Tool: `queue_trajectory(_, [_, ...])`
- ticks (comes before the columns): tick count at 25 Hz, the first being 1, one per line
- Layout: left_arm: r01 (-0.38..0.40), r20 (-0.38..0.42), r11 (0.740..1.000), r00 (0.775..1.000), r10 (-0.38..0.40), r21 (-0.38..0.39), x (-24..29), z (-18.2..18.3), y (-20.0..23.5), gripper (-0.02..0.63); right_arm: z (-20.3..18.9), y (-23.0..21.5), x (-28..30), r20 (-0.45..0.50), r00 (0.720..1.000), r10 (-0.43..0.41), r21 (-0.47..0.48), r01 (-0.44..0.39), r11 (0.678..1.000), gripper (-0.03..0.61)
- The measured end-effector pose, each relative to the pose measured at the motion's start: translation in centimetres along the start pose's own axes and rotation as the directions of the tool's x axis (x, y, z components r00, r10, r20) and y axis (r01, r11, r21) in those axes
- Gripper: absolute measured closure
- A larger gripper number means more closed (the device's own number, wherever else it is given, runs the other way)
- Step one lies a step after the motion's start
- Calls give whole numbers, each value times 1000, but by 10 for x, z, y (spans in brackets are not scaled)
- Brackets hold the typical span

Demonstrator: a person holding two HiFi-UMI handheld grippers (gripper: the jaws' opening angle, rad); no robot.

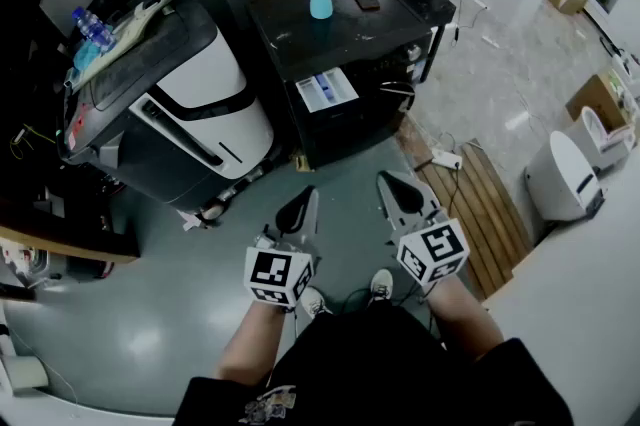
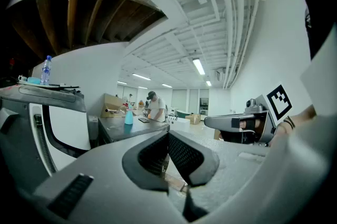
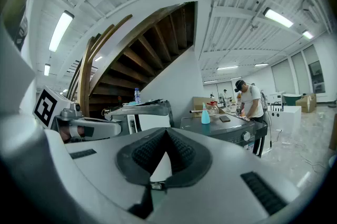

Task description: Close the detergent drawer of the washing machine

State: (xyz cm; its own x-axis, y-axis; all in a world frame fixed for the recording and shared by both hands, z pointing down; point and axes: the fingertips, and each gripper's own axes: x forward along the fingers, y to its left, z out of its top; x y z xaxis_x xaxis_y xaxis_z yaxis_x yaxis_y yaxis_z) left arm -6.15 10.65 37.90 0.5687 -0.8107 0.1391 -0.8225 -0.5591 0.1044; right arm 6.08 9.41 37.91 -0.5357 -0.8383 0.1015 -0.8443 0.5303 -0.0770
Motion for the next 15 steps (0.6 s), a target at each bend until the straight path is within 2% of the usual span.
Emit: queue_trajectory(15, [-9,8,1000,1000,8,16,22,-1,-15,609,7,-20,-5,59,996,61,26,-63,998,578])
